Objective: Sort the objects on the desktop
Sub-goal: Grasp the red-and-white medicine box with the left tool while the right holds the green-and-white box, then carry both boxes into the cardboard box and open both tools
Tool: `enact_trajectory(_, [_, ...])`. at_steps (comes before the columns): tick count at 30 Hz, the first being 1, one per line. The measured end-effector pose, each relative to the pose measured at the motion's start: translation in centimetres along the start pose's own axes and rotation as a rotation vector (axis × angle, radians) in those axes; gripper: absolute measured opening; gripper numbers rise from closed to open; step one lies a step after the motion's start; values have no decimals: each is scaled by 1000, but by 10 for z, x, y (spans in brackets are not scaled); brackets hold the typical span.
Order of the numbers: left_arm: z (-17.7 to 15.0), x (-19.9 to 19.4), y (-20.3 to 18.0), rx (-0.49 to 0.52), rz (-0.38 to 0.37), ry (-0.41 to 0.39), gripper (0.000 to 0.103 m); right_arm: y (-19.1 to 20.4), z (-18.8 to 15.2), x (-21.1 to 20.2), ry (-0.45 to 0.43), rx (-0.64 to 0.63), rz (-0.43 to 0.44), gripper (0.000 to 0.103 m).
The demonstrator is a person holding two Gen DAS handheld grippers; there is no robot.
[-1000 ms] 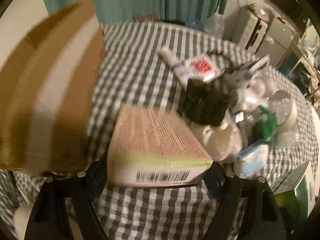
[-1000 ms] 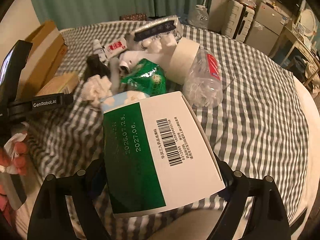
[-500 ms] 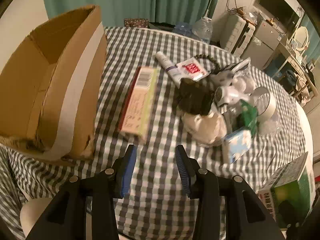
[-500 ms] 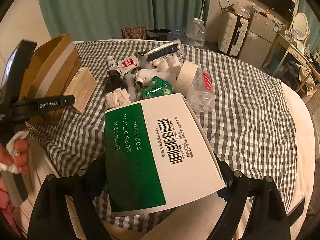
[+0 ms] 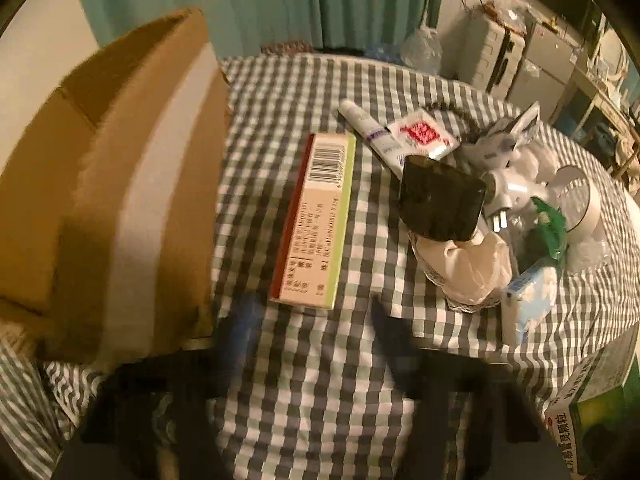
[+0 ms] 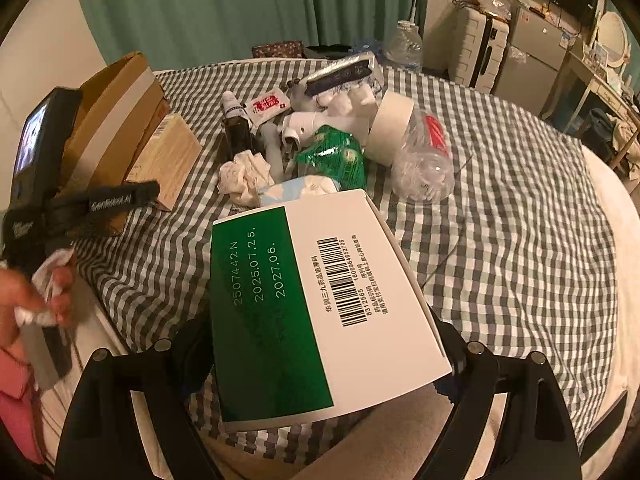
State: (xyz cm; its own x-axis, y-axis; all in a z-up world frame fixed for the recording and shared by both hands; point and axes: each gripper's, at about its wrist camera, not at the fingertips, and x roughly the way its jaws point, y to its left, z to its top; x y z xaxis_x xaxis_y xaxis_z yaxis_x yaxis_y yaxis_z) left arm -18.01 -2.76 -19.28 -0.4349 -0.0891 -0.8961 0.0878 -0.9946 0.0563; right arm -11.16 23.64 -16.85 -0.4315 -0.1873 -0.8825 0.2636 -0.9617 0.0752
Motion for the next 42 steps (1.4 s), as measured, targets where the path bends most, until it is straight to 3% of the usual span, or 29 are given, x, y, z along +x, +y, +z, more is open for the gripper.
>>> enact_trajectory(2, [1, 7, 0, -7, -5, 24, 31, -5, 0, 2, 4, 12, 10, 87])
enact_trajectory(7, [-2, -1, -7, 47, 6, -21, 30, -10, 1, 0, -4, 36, 13, 87])
enact_trajectory(27, [-7, -99, 4, 60, -150, -213, 29, 8, 8, -55, -113, 18, -30, 87])
enact_trajectory(42, [-8, -154, 38, 17, -151, -308, 29, 37, 23, -110, -227, -22, -44, 87])
